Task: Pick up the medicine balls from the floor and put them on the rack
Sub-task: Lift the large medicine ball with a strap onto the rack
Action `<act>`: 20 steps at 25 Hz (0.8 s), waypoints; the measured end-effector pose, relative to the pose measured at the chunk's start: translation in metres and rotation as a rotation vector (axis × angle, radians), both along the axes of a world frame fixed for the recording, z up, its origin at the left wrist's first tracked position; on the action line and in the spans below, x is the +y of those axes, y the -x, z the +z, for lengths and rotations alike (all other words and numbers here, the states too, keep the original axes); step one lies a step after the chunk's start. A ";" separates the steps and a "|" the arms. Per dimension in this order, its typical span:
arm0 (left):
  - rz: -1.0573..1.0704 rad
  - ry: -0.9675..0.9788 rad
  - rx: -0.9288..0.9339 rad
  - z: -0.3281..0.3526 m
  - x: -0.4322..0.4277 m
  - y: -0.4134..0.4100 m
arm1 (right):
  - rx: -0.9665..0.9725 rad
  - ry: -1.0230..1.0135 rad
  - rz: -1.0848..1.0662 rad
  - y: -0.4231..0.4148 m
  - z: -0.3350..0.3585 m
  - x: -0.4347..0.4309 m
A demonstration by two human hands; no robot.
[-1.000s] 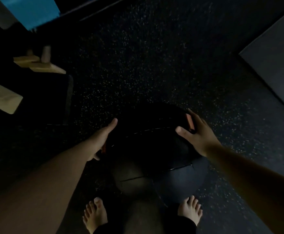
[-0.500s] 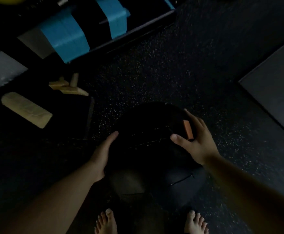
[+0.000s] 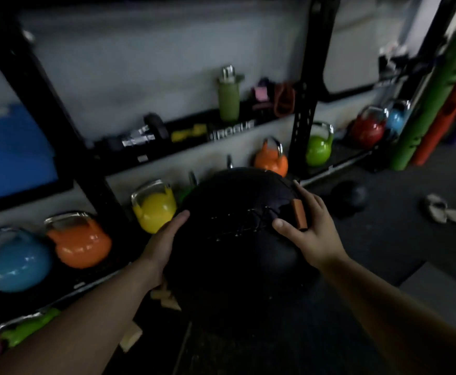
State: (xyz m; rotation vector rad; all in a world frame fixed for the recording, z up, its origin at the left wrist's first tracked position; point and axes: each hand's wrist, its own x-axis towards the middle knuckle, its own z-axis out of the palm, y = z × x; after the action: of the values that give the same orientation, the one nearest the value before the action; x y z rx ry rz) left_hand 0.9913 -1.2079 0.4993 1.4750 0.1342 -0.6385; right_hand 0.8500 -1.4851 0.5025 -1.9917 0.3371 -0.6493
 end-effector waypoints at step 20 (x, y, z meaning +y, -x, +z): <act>0.063 0.078 -0.737 0.548 0.076 -0.101 | -0.661 0.158 0.201 -0.168 0.498 0.044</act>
State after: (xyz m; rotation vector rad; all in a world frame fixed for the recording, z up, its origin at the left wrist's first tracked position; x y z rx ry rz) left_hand 1.0926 -1.1315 1.0473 1.5364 -0.4091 -0.0217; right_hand 1.0182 -1.4415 1.0007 -1.8010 -0.3175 -1.1747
